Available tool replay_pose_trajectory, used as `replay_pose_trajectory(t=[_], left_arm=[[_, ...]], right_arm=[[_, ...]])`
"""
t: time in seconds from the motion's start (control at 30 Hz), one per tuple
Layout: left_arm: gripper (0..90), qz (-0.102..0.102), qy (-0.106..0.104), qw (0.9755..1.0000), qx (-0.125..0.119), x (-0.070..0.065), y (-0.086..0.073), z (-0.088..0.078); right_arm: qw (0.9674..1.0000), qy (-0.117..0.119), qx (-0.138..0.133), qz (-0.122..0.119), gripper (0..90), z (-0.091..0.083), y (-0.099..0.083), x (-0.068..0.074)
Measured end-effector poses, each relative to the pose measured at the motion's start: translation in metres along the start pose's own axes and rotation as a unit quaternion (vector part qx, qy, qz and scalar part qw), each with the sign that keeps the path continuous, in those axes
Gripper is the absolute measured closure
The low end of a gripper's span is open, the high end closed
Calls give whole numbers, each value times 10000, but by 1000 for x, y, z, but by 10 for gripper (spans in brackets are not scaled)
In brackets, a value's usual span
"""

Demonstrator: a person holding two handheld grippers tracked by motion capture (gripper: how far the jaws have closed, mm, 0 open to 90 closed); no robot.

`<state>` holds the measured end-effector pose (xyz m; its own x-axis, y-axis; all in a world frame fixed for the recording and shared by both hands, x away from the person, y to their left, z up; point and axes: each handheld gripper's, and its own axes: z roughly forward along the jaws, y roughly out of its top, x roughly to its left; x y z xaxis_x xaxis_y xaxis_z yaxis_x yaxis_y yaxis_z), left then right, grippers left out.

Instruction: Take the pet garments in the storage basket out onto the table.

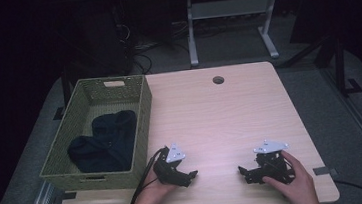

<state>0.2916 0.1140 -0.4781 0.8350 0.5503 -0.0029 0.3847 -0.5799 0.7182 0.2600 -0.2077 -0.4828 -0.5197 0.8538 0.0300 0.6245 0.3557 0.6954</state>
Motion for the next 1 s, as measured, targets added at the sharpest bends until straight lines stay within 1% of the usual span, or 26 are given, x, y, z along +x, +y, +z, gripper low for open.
replay_pose_trajectory(t=[0.33,0.43,0.53,0.6,0.9,1.0], left_arm=[[126,4,0,10000,1,0,0,0],[128,-35,4,10000,-10,1,1,1],[130,-96,-45,9999,43,2,3,0],[129,-94,-33,9999,52,3,4,0],[132,-209,-84,9997,-123,6,9,-6],[132,-219,-36,9997,-132,7,9,-7]], right_arm=[[10000,11,9,-5,0,0,0,0],[10000,9,3,-12,0,0,0,0],[10000,11,8,-6,0,0,0,0],[10000,11,8,-8,0,0,0,0],[10000,9,4,-12,0,0,0,0],[10000,11,7,-8,0,0,0,0]])
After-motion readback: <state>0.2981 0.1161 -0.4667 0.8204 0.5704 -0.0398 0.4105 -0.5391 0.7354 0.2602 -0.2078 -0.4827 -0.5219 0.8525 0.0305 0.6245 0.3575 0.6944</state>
